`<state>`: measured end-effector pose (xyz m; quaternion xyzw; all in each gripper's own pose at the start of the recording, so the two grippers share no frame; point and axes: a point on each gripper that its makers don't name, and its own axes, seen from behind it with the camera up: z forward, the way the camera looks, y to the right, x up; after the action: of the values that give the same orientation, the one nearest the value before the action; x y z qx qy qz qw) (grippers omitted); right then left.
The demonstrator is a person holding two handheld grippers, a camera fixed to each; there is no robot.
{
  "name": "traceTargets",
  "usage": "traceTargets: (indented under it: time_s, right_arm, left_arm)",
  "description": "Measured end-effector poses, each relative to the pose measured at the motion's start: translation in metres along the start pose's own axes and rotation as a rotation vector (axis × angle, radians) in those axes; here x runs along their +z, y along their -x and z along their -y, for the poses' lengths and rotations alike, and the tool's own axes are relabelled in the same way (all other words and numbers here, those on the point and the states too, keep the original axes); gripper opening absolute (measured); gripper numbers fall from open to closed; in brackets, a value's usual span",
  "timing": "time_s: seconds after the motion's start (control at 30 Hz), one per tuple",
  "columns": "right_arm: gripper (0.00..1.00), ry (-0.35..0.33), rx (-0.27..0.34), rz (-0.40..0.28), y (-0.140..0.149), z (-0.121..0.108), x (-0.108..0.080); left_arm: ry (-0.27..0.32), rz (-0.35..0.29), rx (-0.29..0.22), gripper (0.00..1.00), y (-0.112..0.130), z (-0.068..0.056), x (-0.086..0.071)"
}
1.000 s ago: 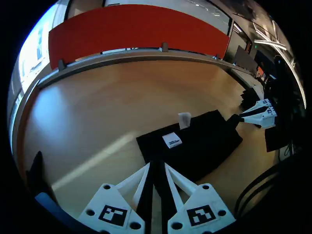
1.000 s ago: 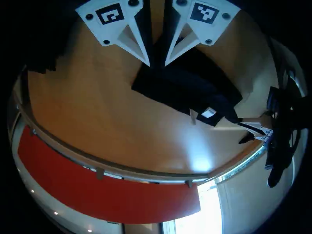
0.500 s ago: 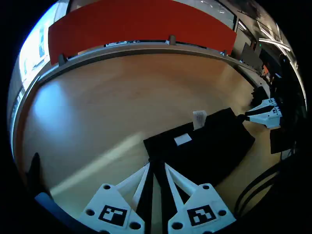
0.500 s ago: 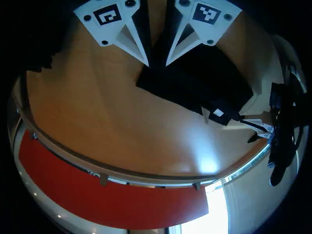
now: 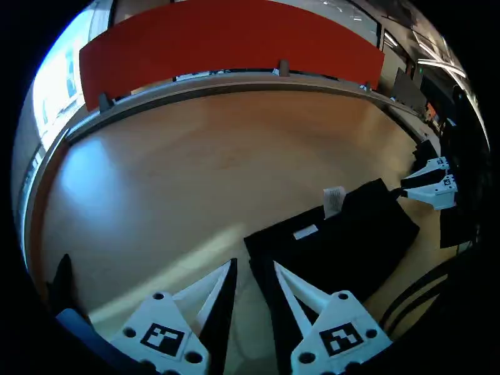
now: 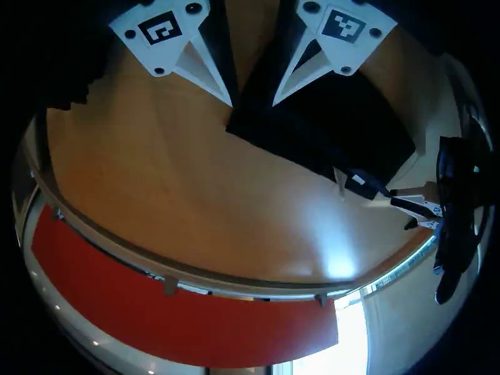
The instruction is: Fold towel
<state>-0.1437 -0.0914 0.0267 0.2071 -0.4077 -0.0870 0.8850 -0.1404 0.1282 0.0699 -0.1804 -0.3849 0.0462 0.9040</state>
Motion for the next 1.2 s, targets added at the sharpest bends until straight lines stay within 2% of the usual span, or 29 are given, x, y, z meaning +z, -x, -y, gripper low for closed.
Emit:
traceTargets:
  time_s: [0.17, 0.23, 0.3, 0.4, 0.43, 0.47, 0.57, 0.67, 0.97, 1.2]
  right_arm:
    - [0.43, 0.007, 0.008, -0.01, -0.003, -0.003, -0.001]
    - [0.5, 0.009, 0.007, -0.015, -0.004, -0.004, -0.002]
    - [0.62, 0.009, 0.006, -0.019, -0.005, -0.004, -0.003]
    - [0.68, 0.006, 0.002, -0.021, -0.005, -0.004, -0.005]
    - [0.69, 0.004, 0.002, -0.022, -0.004, -0.003, -0.006]
    - [0.74, 0.001, 0.002, -0.022, -0.004, -0.002, -0.006]
    - [0.87, -0.008, 0.003, -0.027, -0.004, 0.0, -0.009]
    - [0.87, -0.011, 0.001, -0.032, -0.003, 0.002, -0.012]
    - [0.87, -0.011, -0.009, -0.039, 0.002, 0.004, -0.021]
    - [0.87, -0.014, -0.018, -0.031, 0.016, 0.007, -0.028]
  left_arm:
    - [-0.006, -0.009, -0.004, 0.52, -0.003, 0.004, -0.005]
    - [-0.009, -0.014, -0.003, 0.58, -0.003, 0.005, -0.007]
    - [-0.01, -0.017, -0.003, 0.64, -0.003, 0.005, -0.009]
    - [-0.008, -0.017, -0.003, 0.71, -0.001, 0.005, -0.011]
    - [-0.008, -0.017, -0.005, 0.76, 0.0, 0.005, -0.012]
    - [-0.009, -0.018, -0.006, 0.82, 0.0, 0.005, -0.013]
    - [-0.011, -0.019, -0.015, 0.85, 0.002, 0.005, -0.016]
    - [-0.017, -0.021, -0.023, 0.91, 0.005, 0.006, -0.019]
    - [-0.049, -0.03, -0.038, 0.93, 0.012, 0.011, -0.033]
    - [-0.073, -0.038, -0.057, 0.93, 0.026, 0.015, -0.051]
